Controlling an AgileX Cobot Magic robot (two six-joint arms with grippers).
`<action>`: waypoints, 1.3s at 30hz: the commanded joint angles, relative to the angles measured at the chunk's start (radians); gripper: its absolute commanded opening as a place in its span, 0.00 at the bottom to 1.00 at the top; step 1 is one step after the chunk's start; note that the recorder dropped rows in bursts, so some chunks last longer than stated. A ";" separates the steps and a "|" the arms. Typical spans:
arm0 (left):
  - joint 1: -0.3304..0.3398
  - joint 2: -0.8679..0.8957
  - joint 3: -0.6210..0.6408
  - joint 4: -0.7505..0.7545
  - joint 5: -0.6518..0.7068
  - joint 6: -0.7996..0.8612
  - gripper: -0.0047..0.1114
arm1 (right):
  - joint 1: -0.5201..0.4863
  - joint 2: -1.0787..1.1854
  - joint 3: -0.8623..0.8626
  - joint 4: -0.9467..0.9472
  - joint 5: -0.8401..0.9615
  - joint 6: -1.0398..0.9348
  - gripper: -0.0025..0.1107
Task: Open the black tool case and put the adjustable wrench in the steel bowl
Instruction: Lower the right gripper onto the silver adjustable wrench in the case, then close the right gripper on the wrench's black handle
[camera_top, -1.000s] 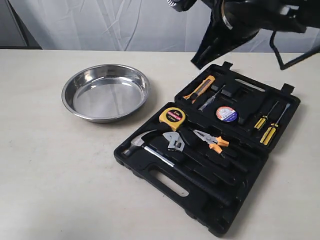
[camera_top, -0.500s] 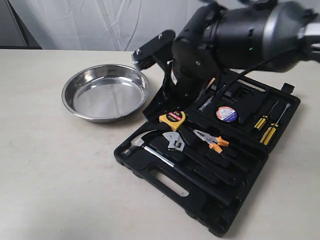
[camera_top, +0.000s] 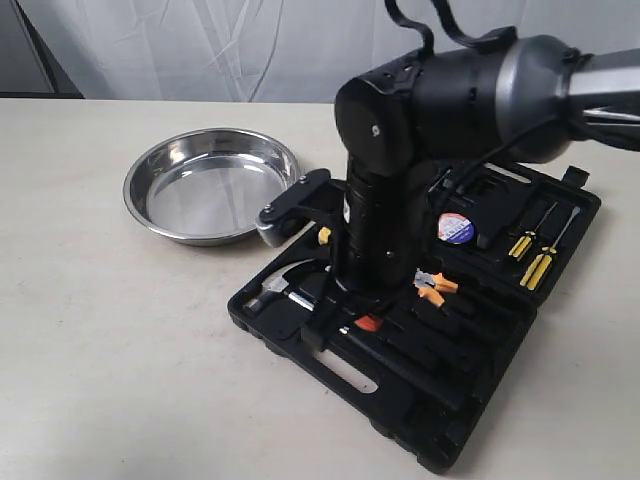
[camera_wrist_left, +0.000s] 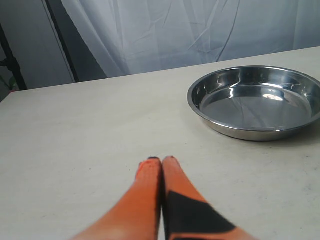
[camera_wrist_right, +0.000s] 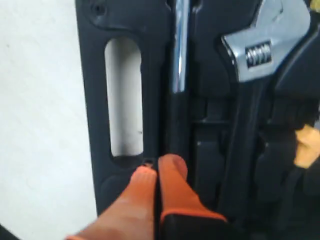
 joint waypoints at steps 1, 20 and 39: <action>-0.002 -0.004 -0.002 0.000 -0.011 -0.003 0.04 | -0.014 -0.104 0.146 -0.188 0.029 0.177 0.01; -0.002 -0.004 -0.002 0.000 -0.011 -0.003 0.04 | -0.275 -0.004 0.091 0.552 -0.172 -0.520 0.01; -0.002 -0.004 -0.002 0.000 -0.011 -0.003 0.04 | -0.222 -0.071 0.216 0.135 -0.402 -0.143 0.16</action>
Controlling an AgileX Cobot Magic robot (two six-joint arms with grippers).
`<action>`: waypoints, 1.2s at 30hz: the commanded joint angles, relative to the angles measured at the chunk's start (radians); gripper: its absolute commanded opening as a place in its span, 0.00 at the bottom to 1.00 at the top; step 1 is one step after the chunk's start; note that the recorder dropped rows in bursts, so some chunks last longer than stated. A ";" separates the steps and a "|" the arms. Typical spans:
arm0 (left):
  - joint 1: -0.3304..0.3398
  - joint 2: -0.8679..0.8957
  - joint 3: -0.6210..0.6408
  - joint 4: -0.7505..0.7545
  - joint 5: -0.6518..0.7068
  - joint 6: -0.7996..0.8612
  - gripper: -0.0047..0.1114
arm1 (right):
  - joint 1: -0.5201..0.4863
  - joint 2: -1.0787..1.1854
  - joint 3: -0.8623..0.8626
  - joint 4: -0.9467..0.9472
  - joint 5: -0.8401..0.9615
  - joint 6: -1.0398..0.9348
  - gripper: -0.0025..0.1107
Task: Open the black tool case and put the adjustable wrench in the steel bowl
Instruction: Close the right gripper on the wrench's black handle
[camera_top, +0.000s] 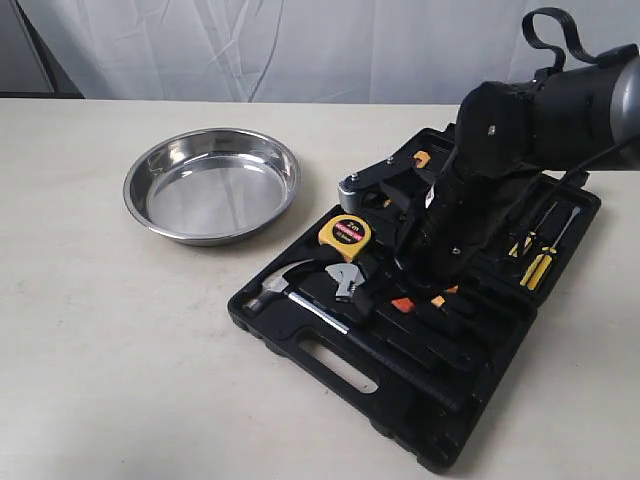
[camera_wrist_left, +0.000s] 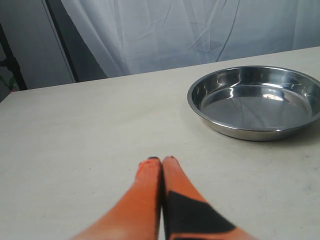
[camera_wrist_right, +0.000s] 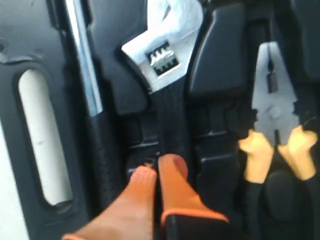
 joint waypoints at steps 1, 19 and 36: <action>-0.002 -0.004 -0.002 0.000 -0.011 -0.003 0.04 | 0.002 -0.010 0.004 -0.053 -0.091 0.004 0.22; -0.002 -0.004 -0.002 0.000 -0.011 -0.005 0.04 | 0.036 0.141 0.004 -0.084 -0.141 -0.067 0.46; -0.002 -0.004 -0.002 0.000 -0.011 -0.005 0.04 | 0.072 0.233 0.004 -0.079 -0.126 -0.067 0.02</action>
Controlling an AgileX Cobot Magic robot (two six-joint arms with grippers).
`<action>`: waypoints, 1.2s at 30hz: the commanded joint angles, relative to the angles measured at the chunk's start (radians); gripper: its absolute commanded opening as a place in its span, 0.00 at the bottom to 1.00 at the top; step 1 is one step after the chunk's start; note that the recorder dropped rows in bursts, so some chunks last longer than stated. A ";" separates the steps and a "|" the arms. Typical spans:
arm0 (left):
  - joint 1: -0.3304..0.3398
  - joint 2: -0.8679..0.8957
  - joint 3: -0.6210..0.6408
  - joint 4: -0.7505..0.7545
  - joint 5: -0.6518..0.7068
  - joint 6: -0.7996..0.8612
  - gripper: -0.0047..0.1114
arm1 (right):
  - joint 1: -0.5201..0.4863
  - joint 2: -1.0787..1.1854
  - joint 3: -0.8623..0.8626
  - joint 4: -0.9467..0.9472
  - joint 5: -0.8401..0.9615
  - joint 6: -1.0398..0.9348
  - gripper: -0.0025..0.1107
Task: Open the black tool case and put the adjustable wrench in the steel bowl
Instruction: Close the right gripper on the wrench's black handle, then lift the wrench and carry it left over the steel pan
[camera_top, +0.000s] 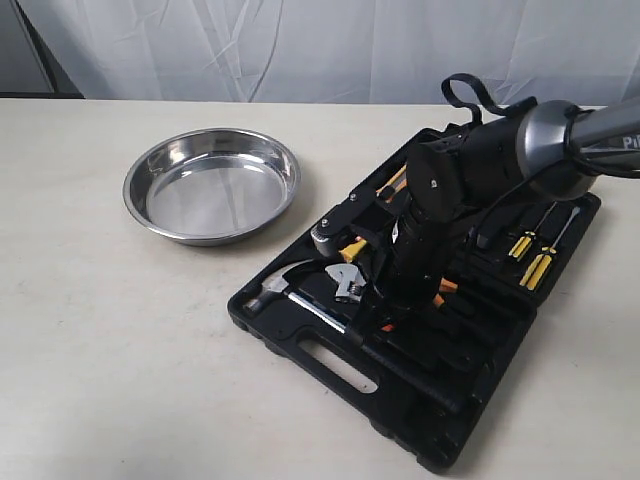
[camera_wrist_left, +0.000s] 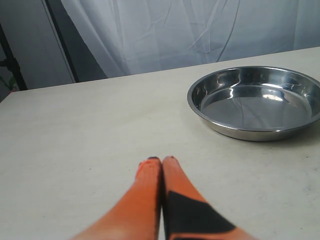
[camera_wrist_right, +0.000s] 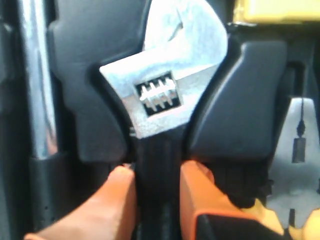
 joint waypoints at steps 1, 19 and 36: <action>-0.002 -0.004 -0.002 0.000 -0.011 -0.005 0.04 | 0.006 0.044 0.017 0.049 0.004 0.002 0.02; -0.002 -0.004 -0.002 0.000 -0.011 -0.004 0.04 | 0.006 -0.106 0.017 0.112 -0.018 -0.004 0.02; -0.002 -0.004 -0.002 0.000 -0.011 -0.004 0.04 | 0.006 -0.177 0.017 0.071 -0.009 0.017 0.02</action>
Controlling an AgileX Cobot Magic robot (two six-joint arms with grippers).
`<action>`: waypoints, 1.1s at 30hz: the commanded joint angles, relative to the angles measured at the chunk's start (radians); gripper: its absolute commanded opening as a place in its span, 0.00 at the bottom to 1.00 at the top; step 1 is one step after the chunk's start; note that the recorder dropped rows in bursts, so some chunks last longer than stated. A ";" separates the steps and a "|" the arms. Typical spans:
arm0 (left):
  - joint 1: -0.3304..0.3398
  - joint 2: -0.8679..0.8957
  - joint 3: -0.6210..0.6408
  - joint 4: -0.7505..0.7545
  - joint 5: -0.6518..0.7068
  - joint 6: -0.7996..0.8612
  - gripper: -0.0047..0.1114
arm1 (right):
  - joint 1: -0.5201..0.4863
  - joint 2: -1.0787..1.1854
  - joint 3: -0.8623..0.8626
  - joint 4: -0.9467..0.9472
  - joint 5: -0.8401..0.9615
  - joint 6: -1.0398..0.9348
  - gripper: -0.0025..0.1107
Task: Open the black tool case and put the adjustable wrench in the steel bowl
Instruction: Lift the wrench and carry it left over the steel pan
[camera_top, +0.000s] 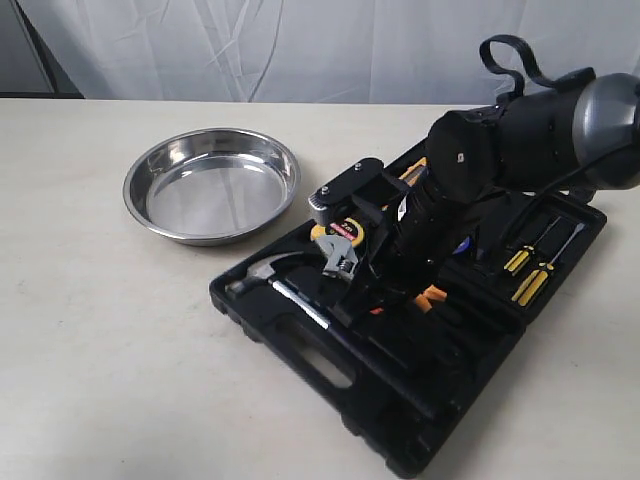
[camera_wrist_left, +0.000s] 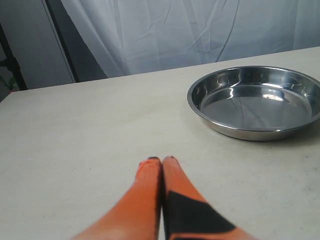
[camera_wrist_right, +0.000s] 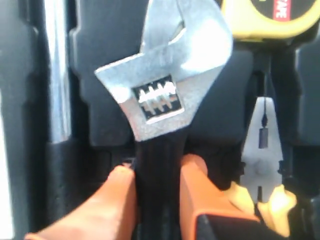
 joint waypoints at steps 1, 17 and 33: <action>-0.002 -0.004 -0.002 -0.002 -0.011 -0.004 0.04 | 0.002 -0.024 -0.003 -0.014 -0.009 -0.004 0.02; -0.002 -0.004 -0.002 -0.002 -0.011 -0.004 0.04 | 0.002 -0.024 -0.115 -0.007 -0.056 -0.006 0.01; -0.002 -0.004 -0.002 -0.002 -0.011 -0.004 0.04 | 0.004 0.296 -0.705 0.025 0.120 -0.142 0.01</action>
